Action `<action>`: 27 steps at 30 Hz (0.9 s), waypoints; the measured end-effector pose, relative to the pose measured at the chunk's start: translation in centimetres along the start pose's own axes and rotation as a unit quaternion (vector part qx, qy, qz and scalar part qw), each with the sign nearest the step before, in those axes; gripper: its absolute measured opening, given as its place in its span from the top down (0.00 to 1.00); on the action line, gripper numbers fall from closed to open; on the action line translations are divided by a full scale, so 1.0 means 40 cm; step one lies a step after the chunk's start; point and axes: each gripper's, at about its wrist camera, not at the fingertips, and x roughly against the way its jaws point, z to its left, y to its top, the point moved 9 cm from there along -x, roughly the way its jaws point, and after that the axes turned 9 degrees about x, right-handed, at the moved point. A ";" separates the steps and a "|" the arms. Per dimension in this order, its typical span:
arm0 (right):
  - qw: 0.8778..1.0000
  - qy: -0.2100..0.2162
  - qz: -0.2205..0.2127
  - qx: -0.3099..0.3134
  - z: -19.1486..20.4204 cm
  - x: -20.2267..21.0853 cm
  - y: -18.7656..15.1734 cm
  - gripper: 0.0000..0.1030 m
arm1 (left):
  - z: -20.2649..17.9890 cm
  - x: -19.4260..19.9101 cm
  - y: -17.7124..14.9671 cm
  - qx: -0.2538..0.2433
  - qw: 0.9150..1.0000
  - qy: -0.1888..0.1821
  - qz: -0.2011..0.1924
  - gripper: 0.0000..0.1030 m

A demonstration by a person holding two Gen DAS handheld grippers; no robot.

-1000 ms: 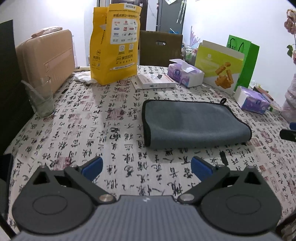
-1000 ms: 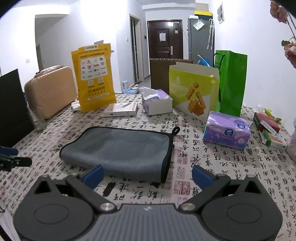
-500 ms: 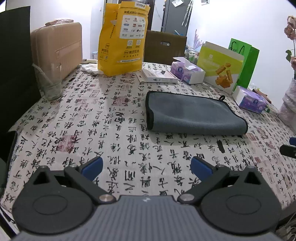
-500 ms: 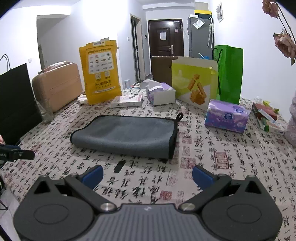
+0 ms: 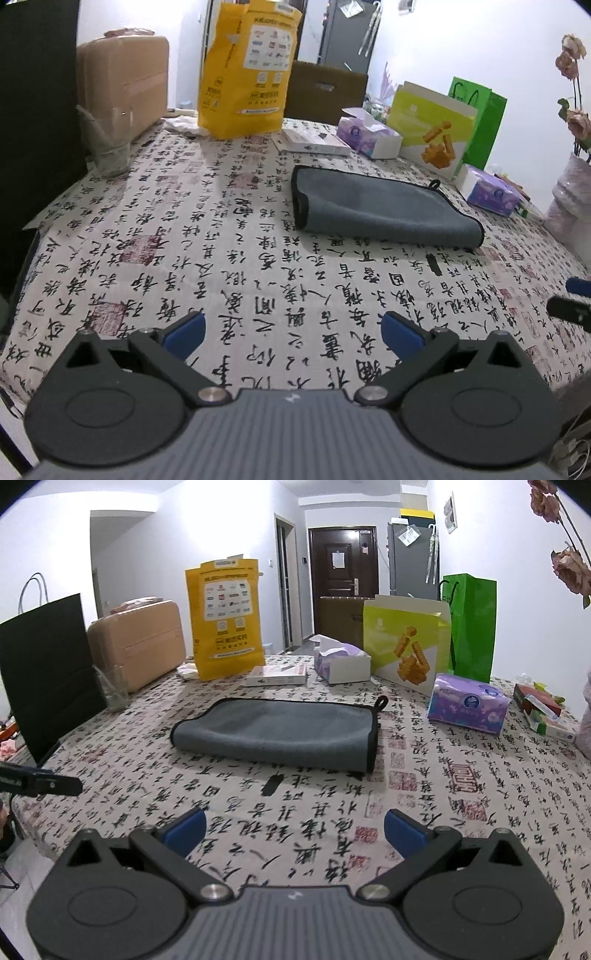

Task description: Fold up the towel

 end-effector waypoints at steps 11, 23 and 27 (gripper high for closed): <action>0.999 0.002 -0.038 -0.004 0.065 0.077 -0.021 0.00 | 0.005 0.106 -0.036 -0.011 0.998 0.000 -0.063 0.00; 0.998 -0.019 -0.067 0.002 0.111 0.175 -0.074 0.00 | -0.041 0.220 -0.120 -0.047 0.994 -0.008 -0.099 0.00; 0.997 -0.022 -0.069 -0.002 0.122 0.197 -0.093 0.00 | -0.049 0.238 -0.138 -0.056 0.992 0.000 -0.109 0.00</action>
